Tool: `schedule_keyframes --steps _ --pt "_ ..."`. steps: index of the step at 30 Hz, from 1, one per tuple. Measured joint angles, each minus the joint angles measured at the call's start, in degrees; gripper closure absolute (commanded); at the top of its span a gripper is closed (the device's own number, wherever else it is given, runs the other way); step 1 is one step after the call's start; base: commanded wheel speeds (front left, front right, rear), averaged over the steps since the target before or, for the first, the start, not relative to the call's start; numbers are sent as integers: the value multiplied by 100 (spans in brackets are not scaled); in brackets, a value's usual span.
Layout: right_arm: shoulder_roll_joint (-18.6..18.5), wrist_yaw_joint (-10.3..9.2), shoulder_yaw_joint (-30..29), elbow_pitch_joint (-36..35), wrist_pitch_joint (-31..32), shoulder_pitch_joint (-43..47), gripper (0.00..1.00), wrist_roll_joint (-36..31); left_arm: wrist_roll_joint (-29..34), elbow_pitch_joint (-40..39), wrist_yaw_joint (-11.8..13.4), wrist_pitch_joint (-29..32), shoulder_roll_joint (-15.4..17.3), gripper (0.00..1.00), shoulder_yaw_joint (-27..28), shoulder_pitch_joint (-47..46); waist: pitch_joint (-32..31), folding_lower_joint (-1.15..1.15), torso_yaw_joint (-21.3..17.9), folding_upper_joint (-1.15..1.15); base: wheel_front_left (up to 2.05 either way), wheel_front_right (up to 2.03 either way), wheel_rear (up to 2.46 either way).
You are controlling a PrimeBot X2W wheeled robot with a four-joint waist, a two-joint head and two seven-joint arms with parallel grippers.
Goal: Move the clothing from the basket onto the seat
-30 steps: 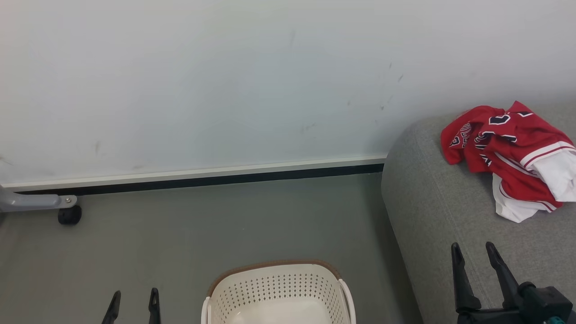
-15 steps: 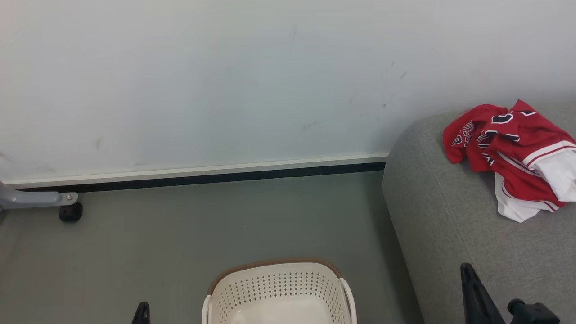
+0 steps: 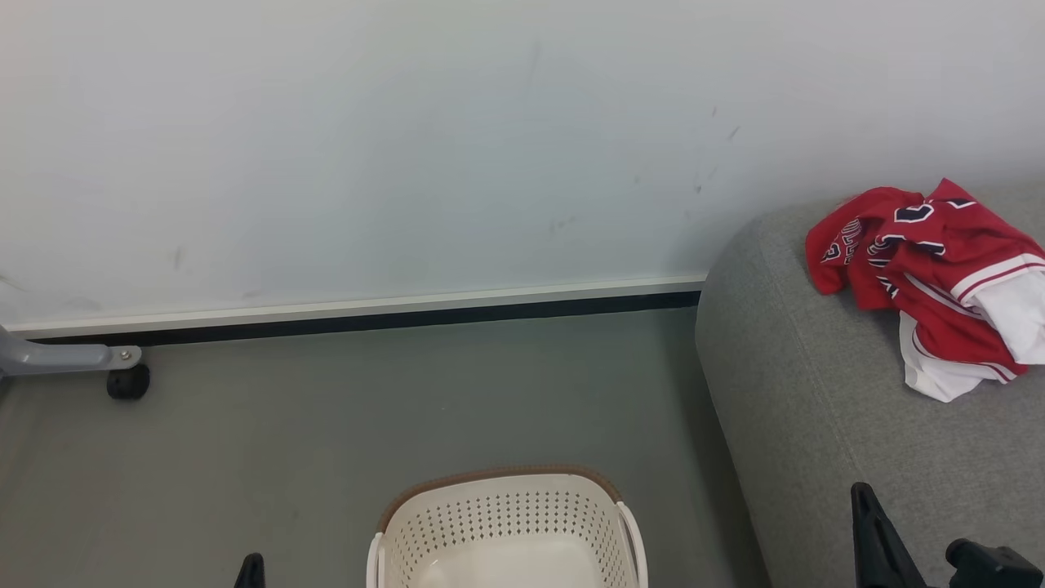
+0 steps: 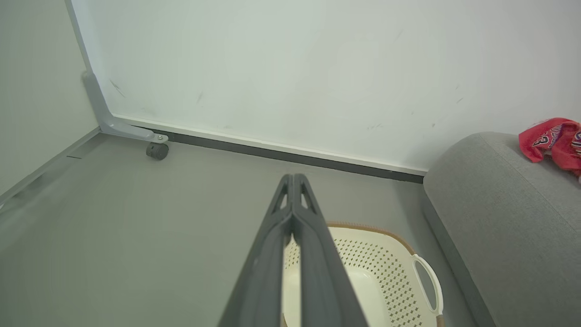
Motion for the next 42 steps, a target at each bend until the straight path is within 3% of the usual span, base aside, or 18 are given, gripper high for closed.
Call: schedule_keyframes --steps 42 --pt "347 556 -856 349 837 -393 100 2753 -2820 359 -514 827 -270 100 561 -628 103 0 25 0 0 0 0"
